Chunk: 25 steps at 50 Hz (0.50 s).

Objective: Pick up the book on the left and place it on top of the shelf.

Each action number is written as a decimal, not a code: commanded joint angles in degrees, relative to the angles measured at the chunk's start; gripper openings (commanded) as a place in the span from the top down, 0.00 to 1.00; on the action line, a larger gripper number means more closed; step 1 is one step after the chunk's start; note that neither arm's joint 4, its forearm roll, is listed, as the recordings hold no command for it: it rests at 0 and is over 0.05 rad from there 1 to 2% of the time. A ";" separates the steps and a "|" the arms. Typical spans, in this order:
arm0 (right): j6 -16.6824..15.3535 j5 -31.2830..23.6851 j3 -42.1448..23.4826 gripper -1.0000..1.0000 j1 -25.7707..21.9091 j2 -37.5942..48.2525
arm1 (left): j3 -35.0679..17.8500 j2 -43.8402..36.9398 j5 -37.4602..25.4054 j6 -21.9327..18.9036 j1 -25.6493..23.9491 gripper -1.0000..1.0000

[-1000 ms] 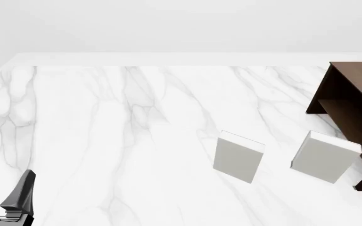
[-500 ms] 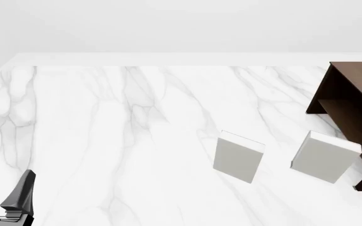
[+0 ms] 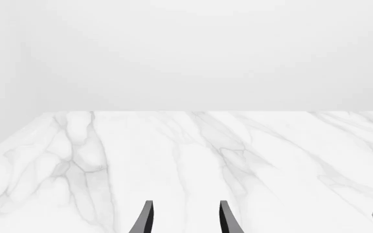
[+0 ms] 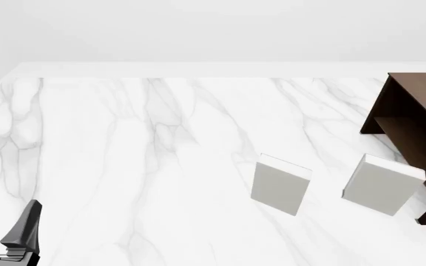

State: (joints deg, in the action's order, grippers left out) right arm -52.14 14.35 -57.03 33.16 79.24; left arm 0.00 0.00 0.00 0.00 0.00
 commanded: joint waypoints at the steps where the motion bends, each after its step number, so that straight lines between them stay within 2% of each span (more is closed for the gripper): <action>1: -0.04 2.07 -0.60 1.00 -0.01 2.24 | 0.00 0.00 0.00 0.00 0.00 0.00; 25: -0.39 4.18 1.14 1.00 0.83 4.19 | 0.00 0.00 0.00 0.00 0.00 0.00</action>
State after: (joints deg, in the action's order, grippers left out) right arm -53.02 17.02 -55.80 33.74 83.01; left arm 0.00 0.00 0.00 0.00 0.00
